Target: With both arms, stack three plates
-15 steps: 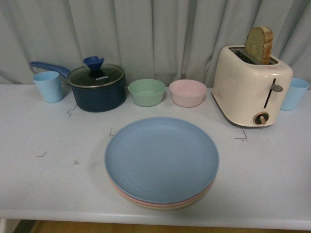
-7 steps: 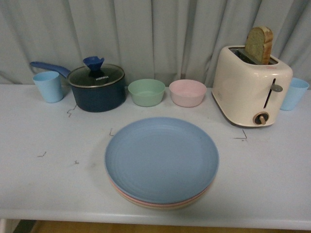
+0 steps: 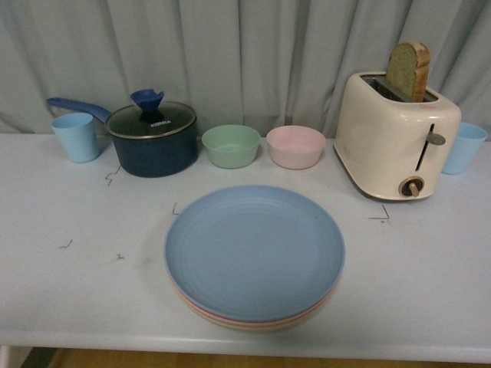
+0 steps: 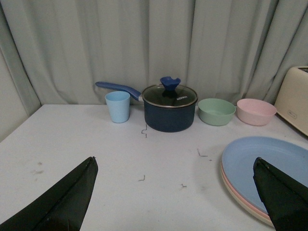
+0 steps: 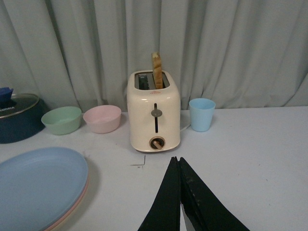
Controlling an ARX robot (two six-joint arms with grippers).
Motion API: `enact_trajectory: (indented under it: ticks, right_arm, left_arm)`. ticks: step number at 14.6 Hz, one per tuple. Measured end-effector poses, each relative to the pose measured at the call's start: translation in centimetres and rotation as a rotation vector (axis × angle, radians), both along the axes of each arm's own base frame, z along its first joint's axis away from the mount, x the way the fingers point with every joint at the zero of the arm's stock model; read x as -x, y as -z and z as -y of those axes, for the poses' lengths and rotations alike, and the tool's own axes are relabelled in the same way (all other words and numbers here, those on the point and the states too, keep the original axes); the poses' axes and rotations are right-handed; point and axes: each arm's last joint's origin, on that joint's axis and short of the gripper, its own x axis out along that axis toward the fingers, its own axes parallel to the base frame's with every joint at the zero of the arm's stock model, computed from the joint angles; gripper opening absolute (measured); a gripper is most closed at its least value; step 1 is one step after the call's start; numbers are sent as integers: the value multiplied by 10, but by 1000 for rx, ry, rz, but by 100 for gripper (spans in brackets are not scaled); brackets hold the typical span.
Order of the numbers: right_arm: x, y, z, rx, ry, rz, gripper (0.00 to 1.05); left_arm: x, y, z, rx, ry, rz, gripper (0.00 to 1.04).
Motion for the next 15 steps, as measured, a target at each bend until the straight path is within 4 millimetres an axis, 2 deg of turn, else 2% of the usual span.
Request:
enact_trajectory:
  ticks: [10, 12, 13, 15]
  right_arm:
    - [15, 0, 0, 0, 0, 3, 2]
    - [24, 7, 0, 0, -3, -48, 2]
    - [26, 1, 0, 0, -3, 16, 2]
    - [26, 3, 0, 0, -3, -8, 2]
  left_arm:
    - [0, 0, 0, 0, 0, 0, 98]
    - [0, 0, 0, 0, 0, 0, 98]
    - [0, 0, 0, 0, 0, -1, 98]
    - [0, 0, 0, 0, 0, 0, 98]
